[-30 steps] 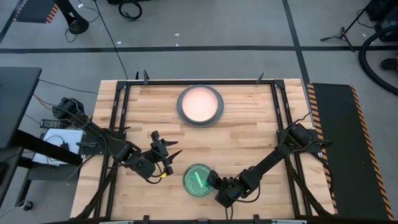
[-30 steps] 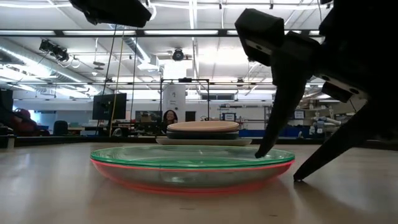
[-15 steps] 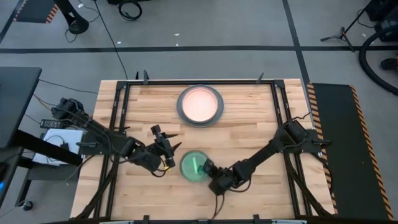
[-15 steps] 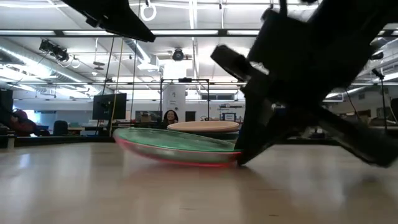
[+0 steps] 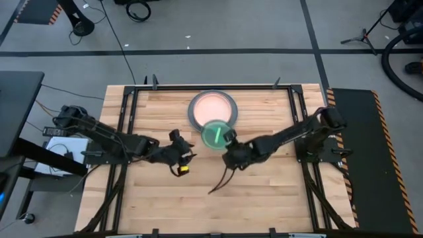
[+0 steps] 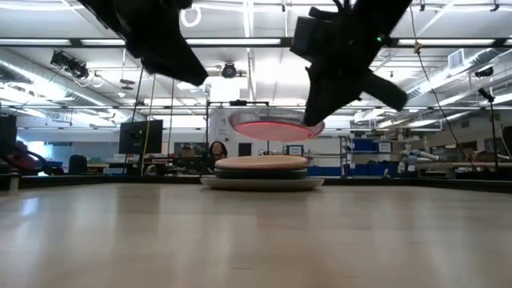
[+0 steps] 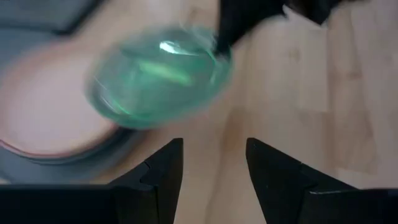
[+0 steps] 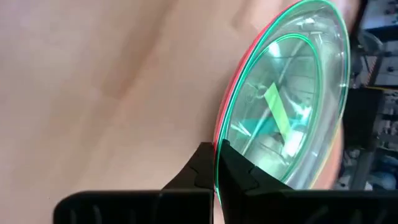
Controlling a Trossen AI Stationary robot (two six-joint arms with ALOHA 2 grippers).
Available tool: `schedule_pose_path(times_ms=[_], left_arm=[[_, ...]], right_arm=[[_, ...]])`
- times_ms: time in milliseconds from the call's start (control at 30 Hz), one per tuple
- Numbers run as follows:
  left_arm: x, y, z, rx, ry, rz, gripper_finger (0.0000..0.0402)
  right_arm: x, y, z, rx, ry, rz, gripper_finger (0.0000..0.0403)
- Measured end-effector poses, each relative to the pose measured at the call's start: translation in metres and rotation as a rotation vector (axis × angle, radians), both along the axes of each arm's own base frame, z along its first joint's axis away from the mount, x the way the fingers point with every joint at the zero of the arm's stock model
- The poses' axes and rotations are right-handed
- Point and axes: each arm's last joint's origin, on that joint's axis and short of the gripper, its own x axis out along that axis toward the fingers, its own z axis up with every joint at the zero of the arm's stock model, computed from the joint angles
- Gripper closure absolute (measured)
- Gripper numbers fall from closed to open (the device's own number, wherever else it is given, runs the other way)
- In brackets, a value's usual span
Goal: Stack plastic plates
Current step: Stack the plates on the light orange plate
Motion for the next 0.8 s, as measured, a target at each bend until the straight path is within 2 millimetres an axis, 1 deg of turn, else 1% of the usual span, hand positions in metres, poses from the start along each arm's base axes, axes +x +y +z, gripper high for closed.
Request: schedule_pose_path(times_ms=[67,167,267,367,600,667,800], left_arm=[[0.001,0.005,-0.003,-0.084,0.021,-0.002,0.0221],[-0.001,0.01,-0.007,-0.145,0.069,0.033,0.0221],[-0.004,0.011,-0.011,-0.172,0.11,0.066,0.0221],[-0.006,0.011,-0.012,-0.192,0.116,0.087,0.0221],[-0.005,0.011,-0.011,-0.196,0.105,0.087,0.0221],[-0.005,0.011,-0.011,-0.196,0.106,0.085,0.0221],[-0.006,0.008,-0.011,-0.184,0.109,0.064,0.0221]], right_arm=[[0.0,-0.014,0.008,-0.007,-0.011,-0.02,0.0396],[0.001,-0.04,0.013,-0.007,-0.011,-0.077,0.0396],[0.005,-0.066,0.008,-0.013,0.015,-0.113,0.0396],[0.012,-0.084,0.002,-0.041,0.037,-0.095,0.0396],[0.03,-0.112,-0.011,-0.148,0.034,-0.022,0.0396],[0.032,-0.12,-0.016,-0.131,0.037,-0.025,0.0394],[0.032,-0.134,-0.025,-0.101,0.046,-0.065,0.0377]])
